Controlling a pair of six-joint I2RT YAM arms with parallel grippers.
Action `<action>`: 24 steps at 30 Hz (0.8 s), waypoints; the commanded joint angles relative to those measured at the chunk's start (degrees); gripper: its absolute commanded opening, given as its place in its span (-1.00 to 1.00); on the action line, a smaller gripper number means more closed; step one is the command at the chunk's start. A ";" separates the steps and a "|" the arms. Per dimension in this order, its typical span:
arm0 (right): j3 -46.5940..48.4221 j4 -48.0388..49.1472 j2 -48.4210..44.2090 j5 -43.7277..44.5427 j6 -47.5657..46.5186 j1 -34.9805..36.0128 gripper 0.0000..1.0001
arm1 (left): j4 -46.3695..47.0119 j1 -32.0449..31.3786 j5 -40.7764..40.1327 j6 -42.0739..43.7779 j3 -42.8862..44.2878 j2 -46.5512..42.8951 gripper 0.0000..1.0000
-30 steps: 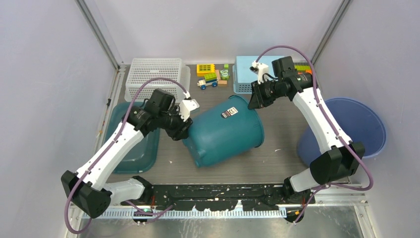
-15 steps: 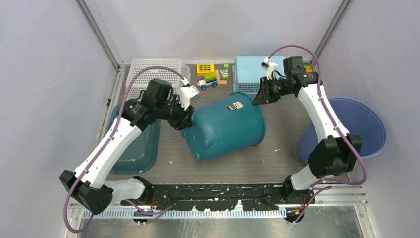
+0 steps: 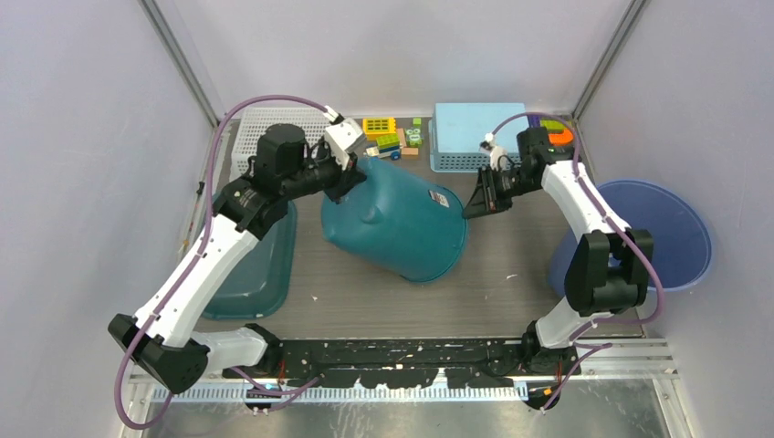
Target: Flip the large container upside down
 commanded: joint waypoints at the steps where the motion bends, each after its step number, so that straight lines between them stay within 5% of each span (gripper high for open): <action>1: -0.83 -3.12 -0.61 -14.17 1.83 3.28 -0.98 | 9.51 -1.67 1.62 -1.76 -0.19 1.82 -0.91; 24: -4.20 0.27 -1.33 -13.14 1.65 2.90 -0.98 | 13.39 -1.32 -1.89 -2.13 -4.53 1.59 -0.85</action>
